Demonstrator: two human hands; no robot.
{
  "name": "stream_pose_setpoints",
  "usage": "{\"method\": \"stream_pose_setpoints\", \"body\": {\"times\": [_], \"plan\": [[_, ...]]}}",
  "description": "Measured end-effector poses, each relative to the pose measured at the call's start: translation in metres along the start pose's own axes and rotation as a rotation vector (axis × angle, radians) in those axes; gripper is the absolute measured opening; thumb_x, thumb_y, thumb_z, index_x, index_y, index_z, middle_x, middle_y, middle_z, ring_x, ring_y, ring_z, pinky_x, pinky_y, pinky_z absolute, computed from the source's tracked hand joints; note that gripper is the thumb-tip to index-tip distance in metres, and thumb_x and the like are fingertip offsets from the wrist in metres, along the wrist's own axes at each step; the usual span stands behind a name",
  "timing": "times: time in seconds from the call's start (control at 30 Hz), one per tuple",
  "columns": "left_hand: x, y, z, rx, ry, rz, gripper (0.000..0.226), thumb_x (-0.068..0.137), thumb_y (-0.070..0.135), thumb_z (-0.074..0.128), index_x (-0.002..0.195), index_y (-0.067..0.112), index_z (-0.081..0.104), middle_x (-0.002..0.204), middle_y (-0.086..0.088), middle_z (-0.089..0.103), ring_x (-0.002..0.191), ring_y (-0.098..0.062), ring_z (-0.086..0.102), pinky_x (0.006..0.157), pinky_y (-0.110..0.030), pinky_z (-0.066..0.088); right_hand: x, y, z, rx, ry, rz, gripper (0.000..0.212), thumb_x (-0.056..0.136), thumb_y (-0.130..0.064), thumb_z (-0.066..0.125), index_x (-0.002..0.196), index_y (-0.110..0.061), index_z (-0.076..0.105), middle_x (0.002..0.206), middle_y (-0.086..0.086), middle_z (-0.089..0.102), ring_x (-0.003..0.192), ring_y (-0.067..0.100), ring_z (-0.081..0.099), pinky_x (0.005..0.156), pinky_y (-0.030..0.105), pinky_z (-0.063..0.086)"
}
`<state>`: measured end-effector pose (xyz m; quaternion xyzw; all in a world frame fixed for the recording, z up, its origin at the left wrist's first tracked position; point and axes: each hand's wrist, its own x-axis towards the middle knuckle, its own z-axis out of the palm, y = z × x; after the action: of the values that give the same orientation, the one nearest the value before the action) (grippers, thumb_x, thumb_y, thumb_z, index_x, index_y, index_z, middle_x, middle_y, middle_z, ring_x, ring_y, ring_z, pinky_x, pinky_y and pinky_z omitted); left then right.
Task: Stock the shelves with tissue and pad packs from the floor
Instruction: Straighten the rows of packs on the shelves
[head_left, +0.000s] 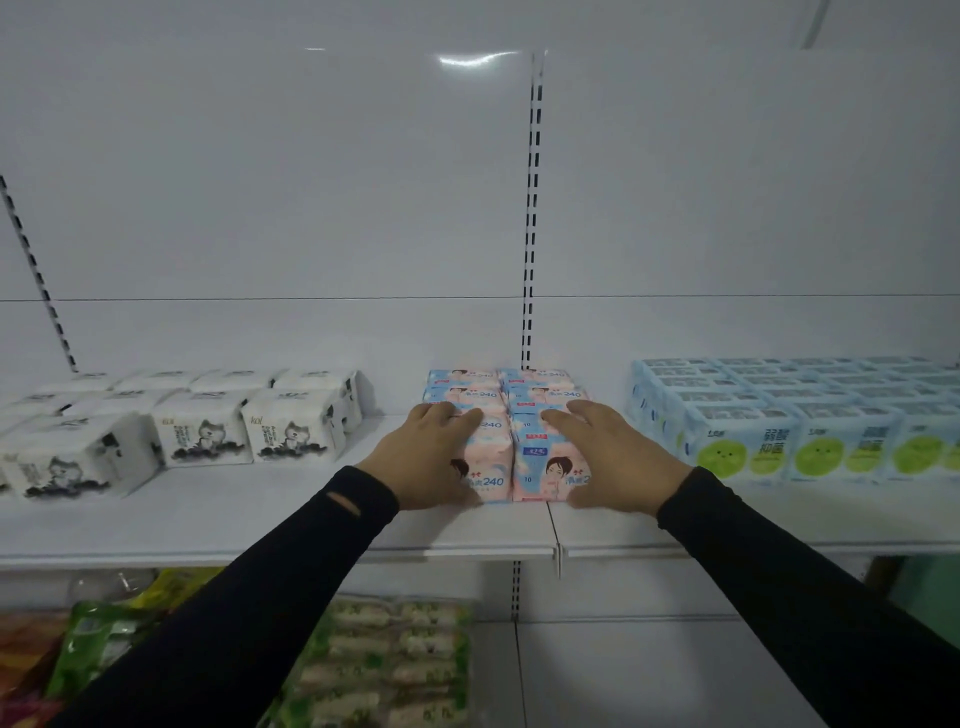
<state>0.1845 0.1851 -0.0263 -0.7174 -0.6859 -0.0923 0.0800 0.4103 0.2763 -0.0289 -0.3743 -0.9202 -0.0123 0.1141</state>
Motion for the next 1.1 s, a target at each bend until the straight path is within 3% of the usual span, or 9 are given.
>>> {"method": "stream_pose_setpoints", "body": {"times": [0.1, 0.2, 0.27, 0.37, 0.5, 0.63, 0.73, 0.83, 1.1], "plan": [[0.003, -0.008, -0.012, -0.05, -0.077, -0.09, 0.111, 0.066, 0.061, 0.075, 0.151, 0.032, 0.009, 0.155, -0.005, 0.017, 0.141, -0.028, 0.019, 0.113, -0.045, 0.027, -0.001, 0.004, -0.008, 0.07, -0.001, 0.072, 0.11, 0.069, -0.052, 0.077, 0.151, -0.028, 0.009, 0.154, 0.007, 0.015, 0.14, 0.025, 0.021, 0.111, 0.036, 0.029], [0.01, -0.017, -0.018, -0.146, -0.17, -0.206, 0.123, 0.057, 0.061, 0.08, 0.15, 0.037, 0.004, 0.15, -0.004, 0.024, 0.132, -0.027, 0.037, 0.107, -0.042, 0.037, 0.008, 0.008, -0.012, 0.156, -0.06, 0.141, 0.112, 0.059, -0.057, 0.08, 0.147, -0.028, 0.018, 0.139, 0.003, 0.039, 0.12, 0.021, 0.046, 0.098, 0.032, 0.044], [0.012, -0.019, -0.016, -0.176, -0.212, -0.211, 0.119, 0.059, 0.055, 0.081, 0.15, 0.035, 0.008, 0.143, -0.003, 0.033, 0.125, -0.024, 0.044, 0.104, -0.036, 0.039, 0.013, 0.01, -0.01, 0.238, -0.087, 0.128, 0.1, 0.055, -0.054, 0.084, 0.136, -0.027, 0.033, 0.127, -0.002, 0.054, 0.105, 0.014, 0.055, 0.085, 0.026, 0.048], [0.011, -0.017, -0.01, -0.231, -0.192, -0.205, 0.113, 0.063, 0.047, 0.082, 0.15, 0.032, 0.012, 0.142, -0.003, 0.033, 0.124, -0.024, 0.044, 0.103, -0.031, 0.037, 0.012, 0.01, -0.01, 0.302, -0.094, 0.101, 0.083, 0.061, -0.043, 0.086, 0.129, -0.023, 0.043, 0.117, -0.008, 0.056, 0.096, 0.01, 0.053, 0.07, 0.015, 0.041], [0.012, -0.017, -0.009, -0.24, -0.174, -0.195, 0.11, 0.065, 0.046, 0.082, 0.15, 0.033, 0.013, 0.143, -0.003, 0.03, 0.124, -0.024, 0.044, 0.101, -0.029, 0.036, 0.011, 0.011, -0.013, 0.279, -0.112, 0.1, 0.094, 0.063, -0.045, 0.084, 0.139, -0.02, 0.034, 0.131, 0.001, 0.049, 0.11, 0.016, 0.051, 0.089, 0.024, 0.043], [0.011, -0.018, -0.01, -0.2, -0.192, -0.195, 0.111, 0.064, 0.051, 0.081, 0.15, 0.036, 0.012, 0.145, -0.002, 0.027, 0.126, -0.024, 0.043, 0.104, -0.033, 0.037, 0.01, 0.011, -0.015, 0.218, -0.12, 0.123, 0.1, 0.066, -0.046, 0.083, 0.144, -0.019, 0.027, 0.139, 0.004, 0.043, 0.119, 0.019, 0.047, 0.095, 0.027, 0.04], [0.009, -0.011, -0.017, -0.035, -0.17, -0.138, 0.112, 0.065, 0.056, 0.077, 0.15, 0.035, 0.008, 0.156, -0.005, 0.01, 0.141, -0.029, 0.019, 0.111, -0.044, 0.028, 0.006, 0.009, -0.013, 0.08, -0.063, 0.121, 0.116, 0.061, -0.057, 0.079, 0.15, -0.024, 0.012, 0.151, 0.007, 0.022, 0.131, 0.023, 0.035, 0.105, 0.036, 0.038], [0.014, -0.004, -0.021, 0.025, -0.156, -0.059, 0.114, 0.065, 0.057, 0.078, 0.151, 0.032, 0.007, 0.158, -0.003, 0.004, 0.145, -0.027, 0.002, 0.114, -0.048, 0.021, 0.006, 0.003, -0.01, 0.003, -0.009, 0.032, 0.119, 0.063, -0.061, 0.077, 0.152, -0.029, 0.004, 0.159, 0.004, 0.002, 0.145, 0.023, 0.007, 0.116, 0.038, 0.023], [0.026, -0.004, -0.012, 0.019, -0.202, -0.03, 0.11, 0.067, 0.057, 0.077, 0.151, 0.031, 0.01, 0.153, -0.003, 0.019, 0.141, -0.026, 0.014, 0.113, -0.046, 0.024, 0.021, 0.006, -0.006, -0.007, -0.111, -0.007, 0.113, 0.069, -0.051, 0.077, 0.152, -0.024, 0.005, 0.159, 0.005, 0.011, 0.145, 0.024, 0.01, 0.116, 0.036, 0.016]]}}
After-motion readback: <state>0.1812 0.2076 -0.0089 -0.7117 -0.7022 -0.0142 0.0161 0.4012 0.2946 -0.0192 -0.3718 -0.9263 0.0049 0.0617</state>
